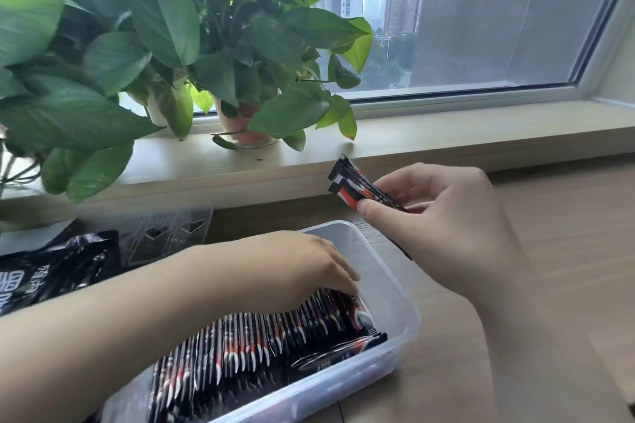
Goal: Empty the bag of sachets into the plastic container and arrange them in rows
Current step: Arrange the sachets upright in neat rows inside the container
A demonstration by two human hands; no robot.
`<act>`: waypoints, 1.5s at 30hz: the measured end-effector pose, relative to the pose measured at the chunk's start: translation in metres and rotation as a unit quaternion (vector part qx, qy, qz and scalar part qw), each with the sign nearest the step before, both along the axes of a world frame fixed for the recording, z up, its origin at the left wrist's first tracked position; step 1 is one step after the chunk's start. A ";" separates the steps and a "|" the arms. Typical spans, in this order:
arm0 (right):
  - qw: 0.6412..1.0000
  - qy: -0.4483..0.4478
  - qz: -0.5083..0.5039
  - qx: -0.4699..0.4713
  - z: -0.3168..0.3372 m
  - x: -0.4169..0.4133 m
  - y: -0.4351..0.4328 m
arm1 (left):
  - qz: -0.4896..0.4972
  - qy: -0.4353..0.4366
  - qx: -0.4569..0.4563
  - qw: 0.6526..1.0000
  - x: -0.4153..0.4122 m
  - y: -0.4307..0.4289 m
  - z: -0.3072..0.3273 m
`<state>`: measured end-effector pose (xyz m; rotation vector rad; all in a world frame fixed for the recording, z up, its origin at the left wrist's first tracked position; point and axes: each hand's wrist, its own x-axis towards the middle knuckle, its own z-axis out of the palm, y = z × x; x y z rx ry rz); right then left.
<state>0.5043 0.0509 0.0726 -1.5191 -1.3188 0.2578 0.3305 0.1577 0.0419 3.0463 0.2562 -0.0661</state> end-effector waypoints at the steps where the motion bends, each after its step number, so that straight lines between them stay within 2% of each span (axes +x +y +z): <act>1: 1.000 -0.003 -0.001 -0.002 -0.001 0.000 0.001 | -0.007 0.001 -0.004 1.000 0.001 0.001 -0.002; 11: 1.000 0.002 0.012 -0.014 -0.005 0.004 0.001 | -0.026 0.007 0.024 0.999 -0.013 0.002 0.001; 22: 0.997 0.042 0.024 -0.054 -0.006 0.004 -0.004 | -0.005 0.009 -0.103 0.995 -0.010 0.006 -0.006; 31: 0.990 0.084 0.013 -0.108 -0.004 0.005 -0.010 | -0.003 -0.013 -0.061 0.998 -0.014 0.008 -0.006; 38: 0.988 0.035 -0.007 -0.147 0.004 -0.003 -0.024 | -0.005 -0.022 -0.020 1.000 -0.018 0.013 -0.007; 45: 0.984 -0.020 -0.047 -0.170 0.017 -0.023 -0.037 | 0.005 -0.003 -0.019 1.000 -0.022 0.009 -0.006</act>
